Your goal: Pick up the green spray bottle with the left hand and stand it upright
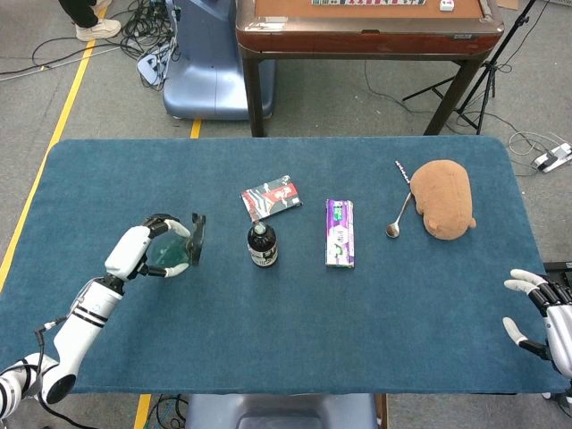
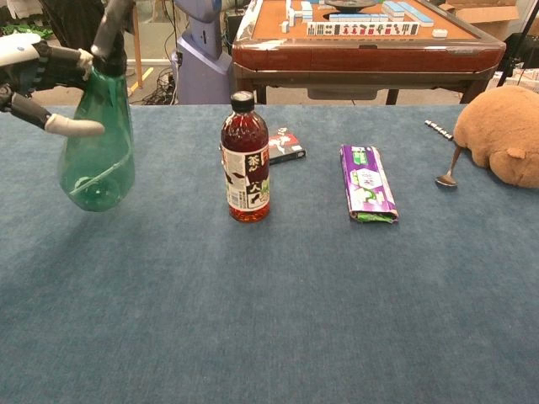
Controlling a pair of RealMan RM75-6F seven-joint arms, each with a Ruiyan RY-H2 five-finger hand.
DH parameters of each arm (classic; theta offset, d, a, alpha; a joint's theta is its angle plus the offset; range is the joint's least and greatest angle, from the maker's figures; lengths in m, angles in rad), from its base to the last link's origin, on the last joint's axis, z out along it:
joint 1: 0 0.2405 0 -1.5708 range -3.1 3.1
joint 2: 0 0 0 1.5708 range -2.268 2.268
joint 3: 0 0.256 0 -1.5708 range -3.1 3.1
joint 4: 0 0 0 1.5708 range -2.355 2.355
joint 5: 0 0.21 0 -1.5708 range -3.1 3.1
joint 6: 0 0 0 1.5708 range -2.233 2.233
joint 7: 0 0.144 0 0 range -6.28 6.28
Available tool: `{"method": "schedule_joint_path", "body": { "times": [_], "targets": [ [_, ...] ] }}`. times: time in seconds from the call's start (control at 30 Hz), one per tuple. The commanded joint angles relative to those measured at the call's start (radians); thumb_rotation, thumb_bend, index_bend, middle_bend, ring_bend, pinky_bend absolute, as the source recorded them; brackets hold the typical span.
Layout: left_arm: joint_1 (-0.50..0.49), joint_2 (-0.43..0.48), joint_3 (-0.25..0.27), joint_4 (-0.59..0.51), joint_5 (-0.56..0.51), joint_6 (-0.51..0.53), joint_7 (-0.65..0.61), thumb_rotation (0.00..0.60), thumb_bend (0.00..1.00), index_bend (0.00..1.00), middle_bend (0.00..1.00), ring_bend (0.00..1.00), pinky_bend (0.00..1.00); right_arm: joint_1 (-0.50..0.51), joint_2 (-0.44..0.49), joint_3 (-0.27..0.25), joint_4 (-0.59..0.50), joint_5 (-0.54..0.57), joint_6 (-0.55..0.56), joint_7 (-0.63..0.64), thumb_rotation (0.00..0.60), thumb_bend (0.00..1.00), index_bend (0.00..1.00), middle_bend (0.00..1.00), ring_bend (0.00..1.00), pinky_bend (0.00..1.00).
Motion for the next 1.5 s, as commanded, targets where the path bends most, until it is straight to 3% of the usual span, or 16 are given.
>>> {"method": "schedule_joint_path", "body": {
  "times": [0.03,0.4,0.77,0.87,0.97,1.03,1.13,1.3,1.5],
  "targets": [
    [0.017,-0.012,-0.059,-0.039,-0.109,-0.058,-0.113,0.6,0.23,0.53,0.47,0.21,0.13,0.0,0.0,0.0,0.0,0.0,-0.001,0.0,0.6,0.27,0.32,0.24,0.18,0.29],
    [0.051,-0.134,-0.112,0.043,-0.212,-0.081,-0.187,0.6,0.23,0.53,0.47,0.22,0.13,-0.005,0.004,-0.001,-0.006,0.001,0.005,-0.007,0.6,0.27,0.32,0.24,0.18,0.29],
    [0.101,-0.186,-0.088,0.132,-0.14,-0.032,-0.191,0.6,0.23,0.5,0.47,0.22,0.13,-0.007,0.004,0.0,-0.005,0.004,0.004,-0.005,0.6,0.27,0.32,0.24,0.18,0.29],
    [0.115,-0.179,-0.074,0.138,-0.099,-0.01,-0.203,0.6,0.23,0.44,0.44,0.19,0.11,-0.005,0.003,0.0,-0.002,0.004,0.001,-0.003,0.6,0.27,0.32,0.24,0.18,0.29],
    [0.123,-0.168,-0.053,0.142,-0.055,-0.001,-0.204,0.6,0.23,0.33,0.32,0.12,0.08,-0.002,0.001,0.002,0.001,0.003,-0.002,-0.001,0.6,0.27,0.32,0.24,0.18,0.29],
    [0.125,-0.161,-0.048,0.14,-0.041,0.0,-0.207,0.6,0.23,0.2,0.19,0.04,0.04,-0.001,-0.001,0.002,0.002,0.003,-0.004,0.0,0.6,0.27,0.32,0.24,0.18,0.29],
    [0.126,-0.155,-0.05,0.134,-0.037,-0.004,-0.216,0.6,0.23,0.13,0.14,0.01,0.02,-0.001,-0.001,0.002,0.004,0.003,-0.003,0.003,0.6,0.27,0.32,0.24,0.18,0.29],
    [0.126,-0.148,-0.055,0.126,-0.033,-0.012,-0.223,0.6,0.23,0.03,0.07,0.0,0.0,-0.005,0.0,0.001,0.006,0.004,0.002,0.003,0.6,0.27,0.32,0.24,0.18,0.29],
    [0.13,-0.142,-0.057,0.116,-0.025,-0.009,-0.23,0.6,0.23,0.0,0.04,0.0,0.0,-0.005,-0.001,0.001,0.007,0.003,0.001,0.005,0.6,0.27,0.32,0.24,0.18,0.29]
  ]
}}
